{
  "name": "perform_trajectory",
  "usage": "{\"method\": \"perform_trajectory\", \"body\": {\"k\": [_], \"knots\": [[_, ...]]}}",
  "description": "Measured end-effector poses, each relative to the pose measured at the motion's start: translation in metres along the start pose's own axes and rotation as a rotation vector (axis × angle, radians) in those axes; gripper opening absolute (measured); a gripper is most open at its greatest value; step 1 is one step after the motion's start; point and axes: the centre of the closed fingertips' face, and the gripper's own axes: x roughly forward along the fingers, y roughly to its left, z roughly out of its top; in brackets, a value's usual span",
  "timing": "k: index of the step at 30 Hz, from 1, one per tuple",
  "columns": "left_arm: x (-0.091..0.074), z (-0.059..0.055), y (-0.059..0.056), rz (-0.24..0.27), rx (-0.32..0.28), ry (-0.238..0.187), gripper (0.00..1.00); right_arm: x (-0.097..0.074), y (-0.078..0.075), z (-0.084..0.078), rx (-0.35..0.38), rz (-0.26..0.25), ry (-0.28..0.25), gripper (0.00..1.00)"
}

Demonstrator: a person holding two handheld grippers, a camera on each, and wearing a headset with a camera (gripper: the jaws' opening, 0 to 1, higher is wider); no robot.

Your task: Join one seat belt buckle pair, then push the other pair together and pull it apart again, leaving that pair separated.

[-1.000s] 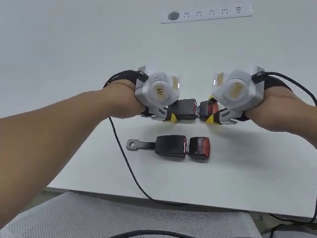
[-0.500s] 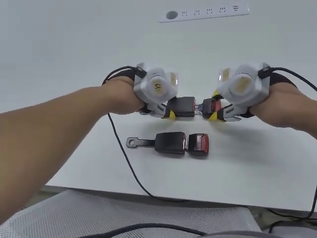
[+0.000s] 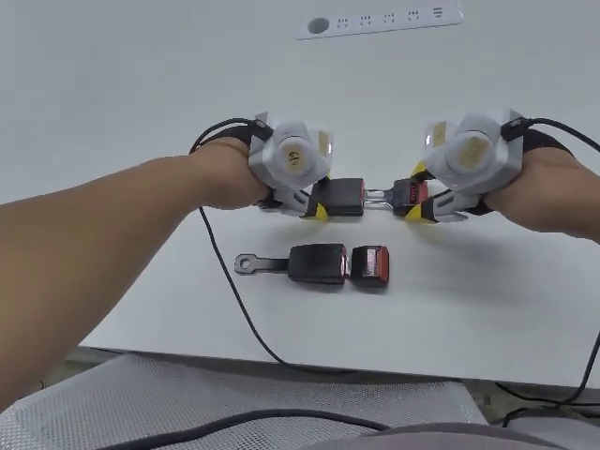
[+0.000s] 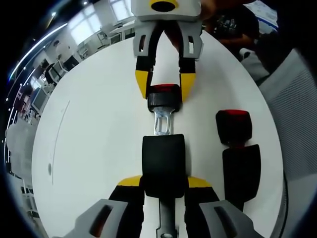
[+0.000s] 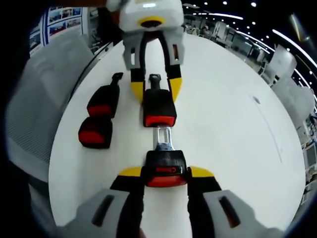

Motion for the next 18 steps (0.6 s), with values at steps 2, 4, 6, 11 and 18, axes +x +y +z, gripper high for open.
{"method": "perform_trajectory", "body": {"k": [2, 4, 6, 11, 18], "knots": [[0.0, 0.0, 0.0, 0.0, -0.002, 0.001, 0.31, -0.005, -0.002, -0.006, 0.002, -0.004, 0.006, 0.32], [0.0, 0.0, -0.001, 0.001, -0.002, 0.002, 0.31, -0.009, -0.001, -0.013, 0.006, -0.006, 0.01, 0.33], [0.0, -0.001, -0.001, 0.003, -0.001, 0.004, 0.31, -0.012, -0.001, -0.018, 0.009, -0.008, 0.013, 0.33], [0.001, -0.001, 0.0, 0.008, -0.002, 0.011, 0.32, -0.022, 0.002, -0.034, 0.001, -0.008, 0.028, 0.33], [0.003, -0.002, 0.0, 0.006, -0.002, 0.011, 0.32, -0.032, 0.002, -0.051, -0.006, -0.022, 0.066, 0.34]]}}
